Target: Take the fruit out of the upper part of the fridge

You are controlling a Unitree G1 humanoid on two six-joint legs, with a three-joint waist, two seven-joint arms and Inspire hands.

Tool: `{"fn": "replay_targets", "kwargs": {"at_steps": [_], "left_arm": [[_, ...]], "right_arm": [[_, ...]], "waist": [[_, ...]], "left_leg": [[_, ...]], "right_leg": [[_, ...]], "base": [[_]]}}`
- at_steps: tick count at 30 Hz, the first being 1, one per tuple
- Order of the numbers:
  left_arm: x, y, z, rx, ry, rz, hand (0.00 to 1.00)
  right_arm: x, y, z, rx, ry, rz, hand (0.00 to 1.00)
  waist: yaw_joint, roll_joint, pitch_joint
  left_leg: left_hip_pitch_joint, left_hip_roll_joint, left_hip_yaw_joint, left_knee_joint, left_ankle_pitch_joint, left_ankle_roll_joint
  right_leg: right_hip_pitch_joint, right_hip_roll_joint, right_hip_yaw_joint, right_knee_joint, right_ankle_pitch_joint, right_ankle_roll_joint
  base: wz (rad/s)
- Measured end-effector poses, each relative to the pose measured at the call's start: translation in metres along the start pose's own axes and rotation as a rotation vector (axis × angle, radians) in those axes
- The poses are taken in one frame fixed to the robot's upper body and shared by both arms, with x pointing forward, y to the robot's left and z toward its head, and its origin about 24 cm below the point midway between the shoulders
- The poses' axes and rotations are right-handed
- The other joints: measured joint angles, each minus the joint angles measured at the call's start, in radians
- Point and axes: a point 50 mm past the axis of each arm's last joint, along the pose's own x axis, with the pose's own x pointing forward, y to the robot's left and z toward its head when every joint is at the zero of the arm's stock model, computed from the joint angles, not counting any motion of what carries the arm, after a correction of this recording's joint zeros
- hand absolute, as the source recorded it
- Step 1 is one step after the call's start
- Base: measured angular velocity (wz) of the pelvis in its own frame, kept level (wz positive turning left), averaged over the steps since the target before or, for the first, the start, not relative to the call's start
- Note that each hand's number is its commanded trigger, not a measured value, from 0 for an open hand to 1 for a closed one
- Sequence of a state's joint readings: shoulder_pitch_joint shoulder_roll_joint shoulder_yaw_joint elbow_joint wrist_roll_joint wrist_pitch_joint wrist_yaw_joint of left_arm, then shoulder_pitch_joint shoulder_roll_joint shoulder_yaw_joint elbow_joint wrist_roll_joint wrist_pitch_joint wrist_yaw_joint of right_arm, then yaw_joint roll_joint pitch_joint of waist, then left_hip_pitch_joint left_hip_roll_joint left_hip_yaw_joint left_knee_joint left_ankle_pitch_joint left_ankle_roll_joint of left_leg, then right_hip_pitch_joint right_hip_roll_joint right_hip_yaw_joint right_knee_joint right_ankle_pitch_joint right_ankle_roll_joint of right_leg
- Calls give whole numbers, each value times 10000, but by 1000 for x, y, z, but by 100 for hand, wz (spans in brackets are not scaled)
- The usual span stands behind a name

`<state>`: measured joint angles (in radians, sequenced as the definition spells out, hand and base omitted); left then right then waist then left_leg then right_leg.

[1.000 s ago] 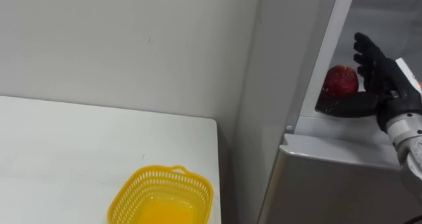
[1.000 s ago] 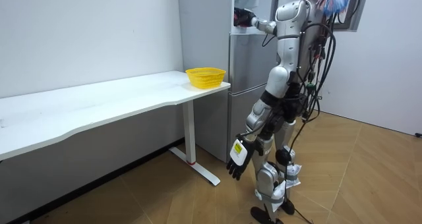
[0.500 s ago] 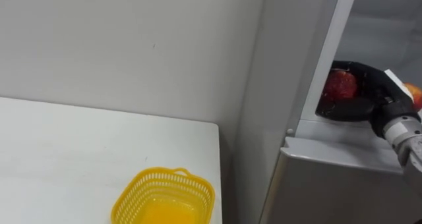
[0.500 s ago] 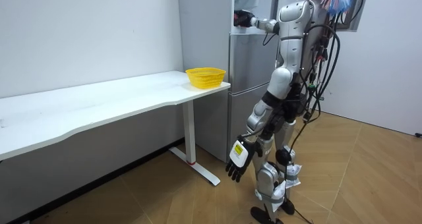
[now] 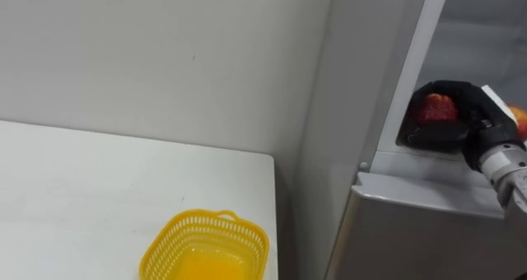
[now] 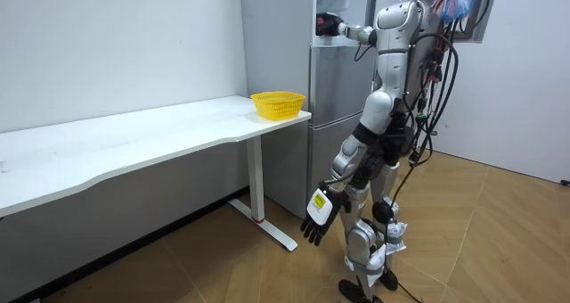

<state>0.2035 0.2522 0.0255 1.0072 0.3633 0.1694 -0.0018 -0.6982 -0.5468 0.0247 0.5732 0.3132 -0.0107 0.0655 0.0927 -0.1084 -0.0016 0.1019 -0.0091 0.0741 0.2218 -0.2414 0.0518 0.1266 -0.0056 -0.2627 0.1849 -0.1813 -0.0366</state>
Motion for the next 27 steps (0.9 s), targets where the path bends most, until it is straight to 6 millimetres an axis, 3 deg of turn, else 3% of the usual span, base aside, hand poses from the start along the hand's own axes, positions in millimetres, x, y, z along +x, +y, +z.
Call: {"fn": "replay_targets", "kwargs": {"at_steps": [17,20,24,27], "left_arm": [[1,1,8,57,-224,-256,0],[1,1,9,20,-301,-254,0],[1,-1,12,88,-422,-291,0],[2,0,13,122,-441,-90,0]], "right_arm": [[-2,11,10,-232,-464,-206,100],[-9,17,15,-624,-925,-445,100],[-21,25,22,-879,-1550,-881,100],[-30,33,24,-1187,-1906,-1215,100]], "waist": [[-66,51,19],[-112,123,17],[-127,380,-99],[-117,460,-68]], "left_leg": [[-30,68,67,2,13,-40],[-84,70,61,1,8,-47],[-190,66,86,-6,19,-54],[-102,90,142,0,43,-85]], "right_leg": [[-72,73,157,7,18,-30],[-111,74,161,10,21,-35],[-232,60,153,20,22,-38],[-245,86,189,22,21,-39]], "base": [[-1],[0],[0],[-6]]}}
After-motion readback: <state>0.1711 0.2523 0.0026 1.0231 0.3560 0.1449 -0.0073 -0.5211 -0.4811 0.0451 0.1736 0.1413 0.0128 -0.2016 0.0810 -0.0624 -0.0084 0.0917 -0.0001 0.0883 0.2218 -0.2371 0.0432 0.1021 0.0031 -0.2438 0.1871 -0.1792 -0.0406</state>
